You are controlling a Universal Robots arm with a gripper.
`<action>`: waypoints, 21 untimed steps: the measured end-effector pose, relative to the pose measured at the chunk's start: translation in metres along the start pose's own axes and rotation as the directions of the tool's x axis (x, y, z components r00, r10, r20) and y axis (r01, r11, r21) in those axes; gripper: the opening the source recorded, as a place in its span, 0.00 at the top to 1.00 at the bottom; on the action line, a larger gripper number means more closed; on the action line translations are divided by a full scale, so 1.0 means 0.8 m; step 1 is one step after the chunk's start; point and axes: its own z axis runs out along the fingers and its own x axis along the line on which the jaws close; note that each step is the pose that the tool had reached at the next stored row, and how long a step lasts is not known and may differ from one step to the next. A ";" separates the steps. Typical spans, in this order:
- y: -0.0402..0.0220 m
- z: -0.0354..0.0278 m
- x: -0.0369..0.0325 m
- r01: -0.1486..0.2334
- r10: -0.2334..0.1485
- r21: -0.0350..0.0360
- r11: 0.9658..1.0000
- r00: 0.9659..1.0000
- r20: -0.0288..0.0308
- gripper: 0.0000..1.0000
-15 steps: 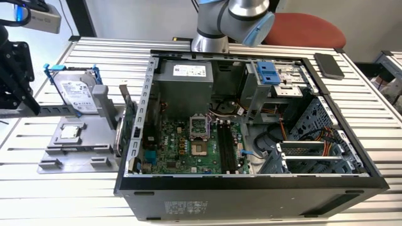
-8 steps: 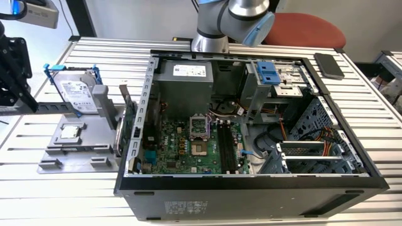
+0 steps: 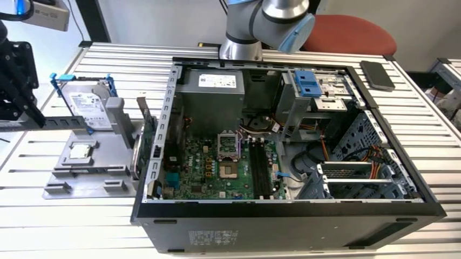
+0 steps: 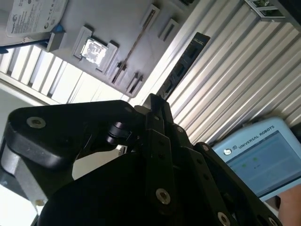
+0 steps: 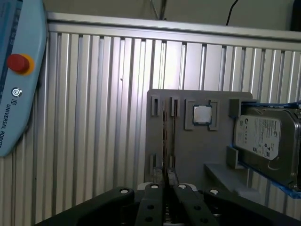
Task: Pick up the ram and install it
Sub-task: 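Pick up the ram and move it above insertion slot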
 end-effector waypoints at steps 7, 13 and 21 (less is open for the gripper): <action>-0.0253 0.0001 0.0013 0.000 0.000 -0.002 1.000 1.000 0.000 1.00; -0.0494 0.0001 0.0025 0.000 0.000 -0.004 1.000 1.000 0.000 1.00; -0.0844 0.0001 0.0042 0.000 0.000 -0.008 1.000 1.000 0.000 1.00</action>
